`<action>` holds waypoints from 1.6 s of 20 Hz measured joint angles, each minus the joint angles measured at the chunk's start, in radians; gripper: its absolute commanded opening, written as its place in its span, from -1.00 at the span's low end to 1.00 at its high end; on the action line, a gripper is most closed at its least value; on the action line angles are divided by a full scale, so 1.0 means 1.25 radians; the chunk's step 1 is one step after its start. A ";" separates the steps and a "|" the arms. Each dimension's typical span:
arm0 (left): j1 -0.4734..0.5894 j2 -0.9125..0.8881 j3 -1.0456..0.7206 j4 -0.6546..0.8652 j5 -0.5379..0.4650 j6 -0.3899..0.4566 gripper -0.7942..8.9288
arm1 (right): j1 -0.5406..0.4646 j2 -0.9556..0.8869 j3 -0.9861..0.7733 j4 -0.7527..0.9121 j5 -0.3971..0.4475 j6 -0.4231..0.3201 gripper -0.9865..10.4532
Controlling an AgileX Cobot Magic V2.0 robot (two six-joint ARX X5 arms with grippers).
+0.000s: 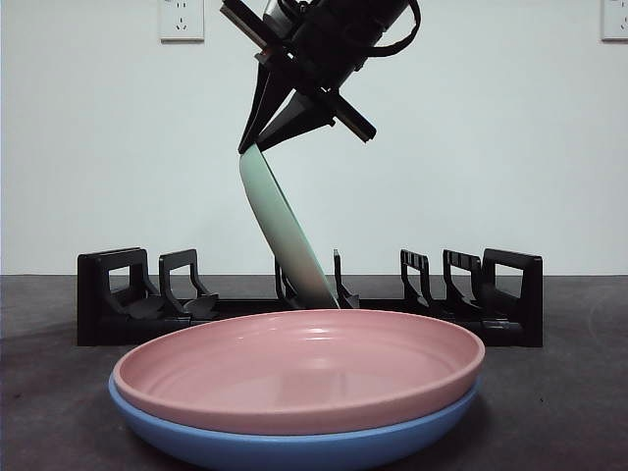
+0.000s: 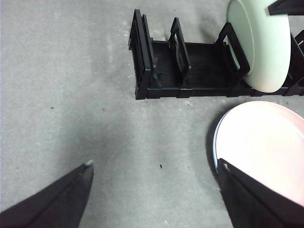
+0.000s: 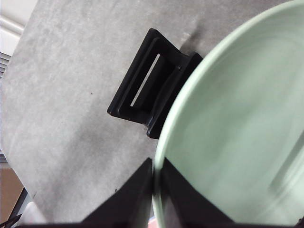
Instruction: Place the plate
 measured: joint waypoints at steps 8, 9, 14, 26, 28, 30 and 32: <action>0.000 0.000 0.000 0.013 0.000 0.000 0.00 | 0.002 -0.089 0.011 -0.017 -0.025 -0.013 -0.80; 0.000 0.000 0.000 0.018 0.000 0.000 0.00 | 0.003 -0.120 0.015 -0.032 -0.025 -0.027 -0.80; 0.000 0.000 0.000 0.019 0.000 0.000 0.00 | 0.054 -0.229 0.015 -0.101 -0.001 -0.121 -0.80; 0.000 0.000 0.000 0.019 0.000 -0.003 0.00 | 0.245 -0.677 -0.533 0.326 0.172 -0.164 -0.80; 0.000 0.000 0.000 0.019 0.000 -0.003 0.00 | 0.266 -0.756 -0.611 0.375 0.199 -0.164 -0.80; 0.000 0.000 0.000 0.019 0.000 -0.003 0.00 | 0.299 -0.826 -0.675 0.405 0.266 -0.171 -0.80; 0.000 0.000 0.000 0.019 0.000 -0.003 0.00 | 0.344 -0.873 -0.723 0.396 0.326 -0.184 -0.80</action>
